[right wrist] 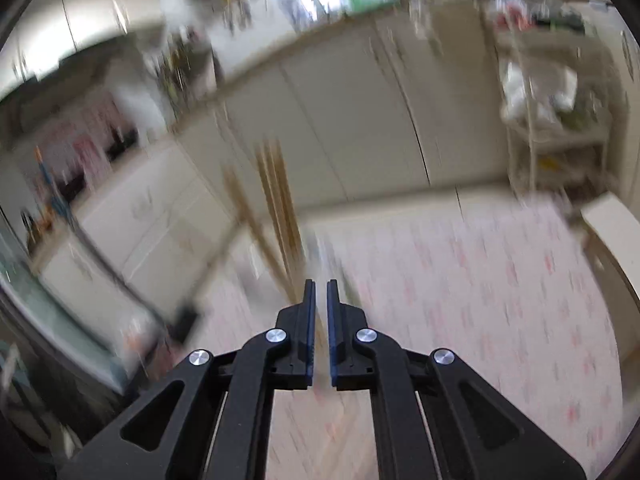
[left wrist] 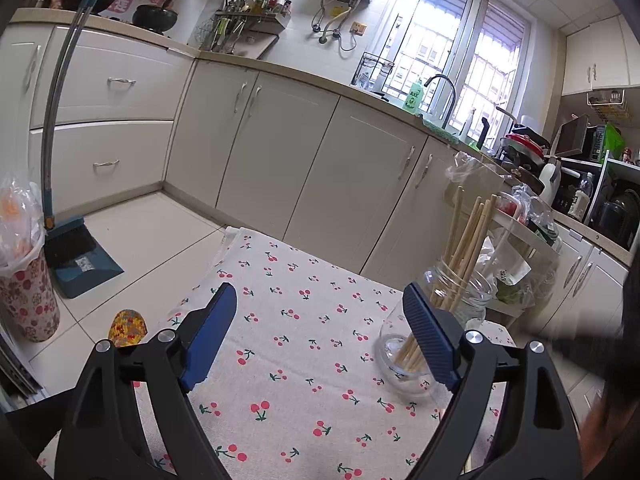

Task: Organize utensils
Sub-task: 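Move both open grippers back over the last two sticks on the cloth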

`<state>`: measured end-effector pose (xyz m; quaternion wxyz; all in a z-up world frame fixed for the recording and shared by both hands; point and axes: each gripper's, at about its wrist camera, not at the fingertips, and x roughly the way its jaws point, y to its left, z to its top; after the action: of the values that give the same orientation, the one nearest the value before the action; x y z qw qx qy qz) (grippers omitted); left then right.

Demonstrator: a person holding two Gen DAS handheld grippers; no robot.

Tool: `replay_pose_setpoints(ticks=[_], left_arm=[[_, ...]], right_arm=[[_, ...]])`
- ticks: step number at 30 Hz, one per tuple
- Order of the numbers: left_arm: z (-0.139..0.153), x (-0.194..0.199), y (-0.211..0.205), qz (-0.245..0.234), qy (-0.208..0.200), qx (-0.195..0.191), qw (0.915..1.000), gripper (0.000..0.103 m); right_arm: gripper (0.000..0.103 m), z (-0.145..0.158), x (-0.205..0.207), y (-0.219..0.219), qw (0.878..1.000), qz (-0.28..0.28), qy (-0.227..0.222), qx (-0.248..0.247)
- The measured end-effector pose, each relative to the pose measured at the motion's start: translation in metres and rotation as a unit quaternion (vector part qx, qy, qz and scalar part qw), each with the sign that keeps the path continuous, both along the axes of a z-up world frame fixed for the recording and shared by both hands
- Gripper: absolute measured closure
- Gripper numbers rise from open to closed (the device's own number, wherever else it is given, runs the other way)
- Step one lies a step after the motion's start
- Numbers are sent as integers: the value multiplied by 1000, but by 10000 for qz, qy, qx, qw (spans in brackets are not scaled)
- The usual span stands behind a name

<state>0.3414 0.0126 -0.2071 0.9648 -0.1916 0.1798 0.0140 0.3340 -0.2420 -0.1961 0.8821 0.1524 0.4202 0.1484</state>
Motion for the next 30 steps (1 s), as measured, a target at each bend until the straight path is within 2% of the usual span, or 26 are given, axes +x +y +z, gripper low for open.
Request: replay_pose_setpoints(ticks=[2, 4, 8, 10, 14, 16, 21, 23, 25, 30], left_arm=[[0, 1, -1, -51, 53, 1, 10000, 21], [0, 2, -6, -186, 150, 19, 9997, 21], [0, 5, -27, -670, 561, 201, 9960, 19], [-3, 9, -48, -1043, 879, 394, 9899, 18], [-9, 17, -84, -1535, 1330, 796, 9759, 18], [-15, 22, -105, -1730, 1596, 1089, 9658, 18], [-32, 35, -140, -1936, 2129, 1674, 9430, 18], [-36, 36, -146, -1925, 2240, 1819, 9379, 18], [-40, 39, -148, -1898, 2357, 1911, 9337, 18], [-47, 44, -146, -1839, 2537, 1892, 9306, 19]], right_arm=[[97, -29, -19, 6, 9984, 195, 485, -213], [97, -45, -28, 9, 9963, 254, 720, -389], [97, -48, -37, 15, 9928, 341, 637, -951], [97, -50, -40, 15, 9910, 427, 675, -1072], [97, -47, -46, -6, 9923, 303, 752, -932], [97, -50, -48, -15, 9921, 220, 819, -924], [94, -52, -51, -26, 9937, 178, 886, -662], [77, -52, -53, -29, 9950, 153, 889, -433], [68, -49, -52, -30, 9954, 87, 849, -431], [67, -48, -53, -30, 9956, 81, 838, -399]])
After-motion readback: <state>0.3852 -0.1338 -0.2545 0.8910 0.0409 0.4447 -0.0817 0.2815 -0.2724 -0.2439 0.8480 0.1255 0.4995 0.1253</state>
